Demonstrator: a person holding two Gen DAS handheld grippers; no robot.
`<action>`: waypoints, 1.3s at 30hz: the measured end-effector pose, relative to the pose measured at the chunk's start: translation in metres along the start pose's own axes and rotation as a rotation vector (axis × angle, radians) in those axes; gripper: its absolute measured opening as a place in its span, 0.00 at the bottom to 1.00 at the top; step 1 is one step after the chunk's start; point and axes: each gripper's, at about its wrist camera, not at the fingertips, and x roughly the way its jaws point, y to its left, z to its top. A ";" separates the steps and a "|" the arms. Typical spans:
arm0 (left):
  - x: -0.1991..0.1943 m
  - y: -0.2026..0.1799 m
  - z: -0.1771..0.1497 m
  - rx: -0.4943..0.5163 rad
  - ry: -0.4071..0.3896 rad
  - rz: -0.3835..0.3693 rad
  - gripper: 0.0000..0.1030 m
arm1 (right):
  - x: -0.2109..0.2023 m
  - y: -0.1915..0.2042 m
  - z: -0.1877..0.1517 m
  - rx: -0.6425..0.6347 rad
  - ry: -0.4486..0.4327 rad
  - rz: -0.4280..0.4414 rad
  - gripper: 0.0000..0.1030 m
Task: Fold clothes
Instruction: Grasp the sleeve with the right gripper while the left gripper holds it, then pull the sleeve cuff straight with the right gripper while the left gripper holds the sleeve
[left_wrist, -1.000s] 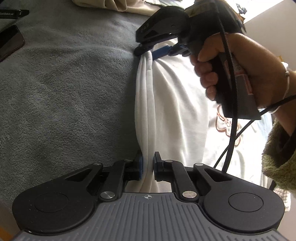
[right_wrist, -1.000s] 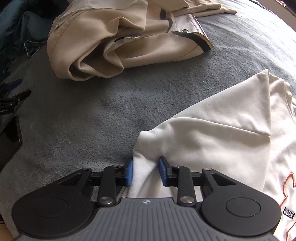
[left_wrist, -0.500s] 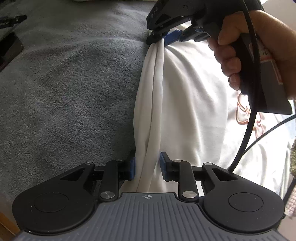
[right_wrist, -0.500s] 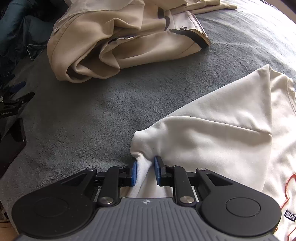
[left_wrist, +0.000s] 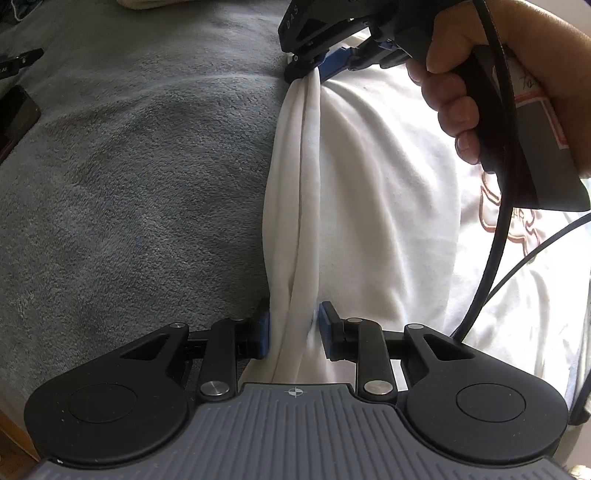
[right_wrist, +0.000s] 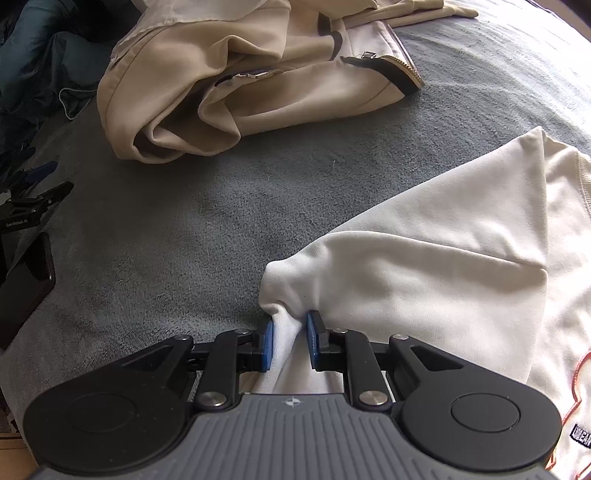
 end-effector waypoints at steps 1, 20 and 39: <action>0.000 0.000 0.000 0.004 0.001 0.002 0.25 | 0.000 0.000 0.000 0.000 0.000 0.001 0.18; -0.020 -0.001 -0.019 0.056 -0.023 0.033 0.11 | -0.007 -0.003 -0.004 0.024 -0.026 0.015 0.09; -0.044 -0.033 -0.003 0.152 -0.073 0.037 0.06 | -0.041 -0.045 -0.024 0.139 -0.110 0.080 0.07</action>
